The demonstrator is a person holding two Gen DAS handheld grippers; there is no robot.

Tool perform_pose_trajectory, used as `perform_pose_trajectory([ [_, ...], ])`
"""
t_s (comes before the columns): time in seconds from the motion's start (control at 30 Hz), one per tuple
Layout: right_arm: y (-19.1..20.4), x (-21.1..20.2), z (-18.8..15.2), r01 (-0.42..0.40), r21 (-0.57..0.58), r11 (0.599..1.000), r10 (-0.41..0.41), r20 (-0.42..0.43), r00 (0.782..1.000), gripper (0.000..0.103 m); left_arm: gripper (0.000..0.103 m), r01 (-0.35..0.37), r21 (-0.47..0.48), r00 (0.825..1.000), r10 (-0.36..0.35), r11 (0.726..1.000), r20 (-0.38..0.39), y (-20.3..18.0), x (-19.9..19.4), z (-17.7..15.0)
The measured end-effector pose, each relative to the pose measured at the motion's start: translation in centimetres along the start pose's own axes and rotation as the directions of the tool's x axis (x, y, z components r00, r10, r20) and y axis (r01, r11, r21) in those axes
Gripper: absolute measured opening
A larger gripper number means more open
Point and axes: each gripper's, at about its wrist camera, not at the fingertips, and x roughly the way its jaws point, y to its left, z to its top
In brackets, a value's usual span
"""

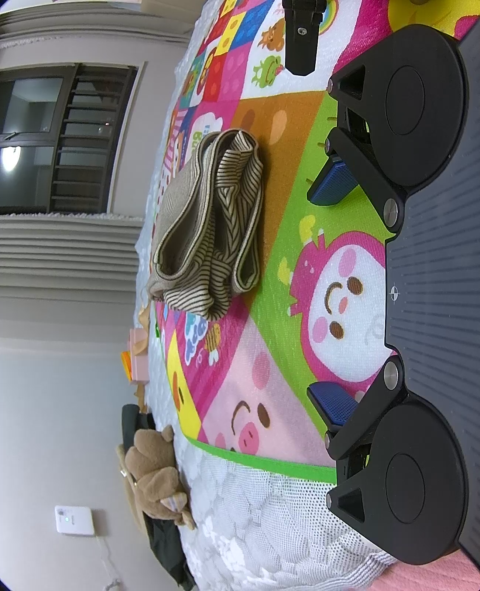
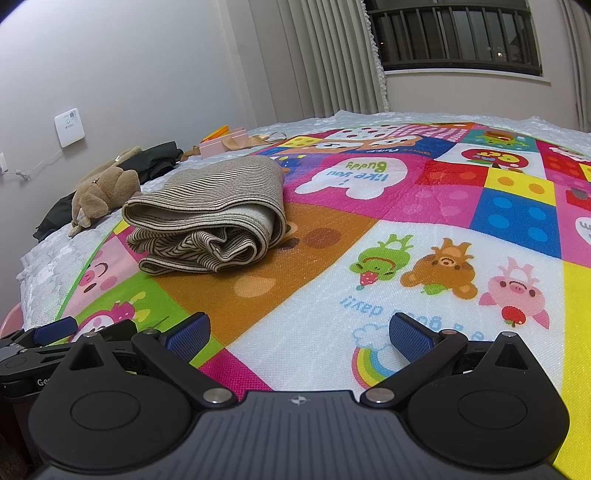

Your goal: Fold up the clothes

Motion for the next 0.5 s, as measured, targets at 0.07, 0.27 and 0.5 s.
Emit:
perform_pose_trajectory([
  [0.07,-0.02,0.0,0.01,0.0,0.001,1.0,0.0,0.0,1.0,0.103,0.103,0.0,-0.001,1.0,0.0,1.0,0.001,0.01,-0.02,-0.01],
  [0.27,0.1,0.0,-0.01,0.002,0.002,1.0,-0.002,0.002,1.0,0.103,0.103,0.002,-0.004,1.0,-0.002,1.0,0.003,0.06,-0.11,-0.03],
  [0.5,0.01,-0.02,0.02,0.002,0.005,1.0,-0.002,0.003,1.0,0.103,0.103,0.001,-0.004,1.0,-0.001,1.0,0.004,0.07,-0.13,-0.06],
])
